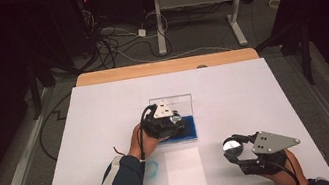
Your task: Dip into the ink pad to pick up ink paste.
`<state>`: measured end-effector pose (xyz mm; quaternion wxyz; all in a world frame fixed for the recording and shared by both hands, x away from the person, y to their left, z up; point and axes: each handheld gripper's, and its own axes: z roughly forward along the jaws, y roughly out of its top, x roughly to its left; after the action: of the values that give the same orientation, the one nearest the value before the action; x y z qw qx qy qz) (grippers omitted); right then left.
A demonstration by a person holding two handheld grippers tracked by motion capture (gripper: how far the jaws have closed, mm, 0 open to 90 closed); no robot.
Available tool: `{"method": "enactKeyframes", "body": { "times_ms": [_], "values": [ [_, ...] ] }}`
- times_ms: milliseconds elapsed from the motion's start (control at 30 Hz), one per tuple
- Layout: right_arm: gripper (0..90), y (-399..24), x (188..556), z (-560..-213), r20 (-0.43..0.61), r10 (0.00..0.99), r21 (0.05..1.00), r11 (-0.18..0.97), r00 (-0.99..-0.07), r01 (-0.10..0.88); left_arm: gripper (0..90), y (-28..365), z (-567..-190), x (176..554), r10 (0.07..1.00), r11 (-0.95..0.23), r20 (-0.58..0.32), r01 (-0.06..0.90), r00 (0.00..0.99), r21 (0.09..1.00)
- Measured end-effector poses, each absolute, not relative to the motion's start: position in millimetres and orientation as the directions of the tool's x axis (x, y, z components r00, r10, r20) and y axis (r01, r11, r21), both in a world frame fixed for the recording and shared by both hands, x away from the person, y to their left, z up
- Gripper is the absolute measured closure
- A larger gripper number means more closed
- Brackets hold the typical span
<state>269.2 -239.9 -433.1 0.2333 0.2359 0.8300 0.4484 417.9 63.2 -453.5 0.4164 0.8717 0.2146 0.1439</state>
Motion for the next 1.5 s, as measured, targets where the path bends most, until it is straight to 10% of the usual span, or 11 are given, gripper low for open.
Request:
{"method": "enactKeyframes", "body": {
  "times_ms": [1500],
  "values": [
    [38.1, -244.4, 268.5, -430.8, -0.174, 0.619, 0.866, 0.467, -0.766, 0.18, 54.2, 69.6, -453.2, 417.5, 0.484, -0.562, 0.068, 0.25, 0.872, 0.789]
  ]
}}
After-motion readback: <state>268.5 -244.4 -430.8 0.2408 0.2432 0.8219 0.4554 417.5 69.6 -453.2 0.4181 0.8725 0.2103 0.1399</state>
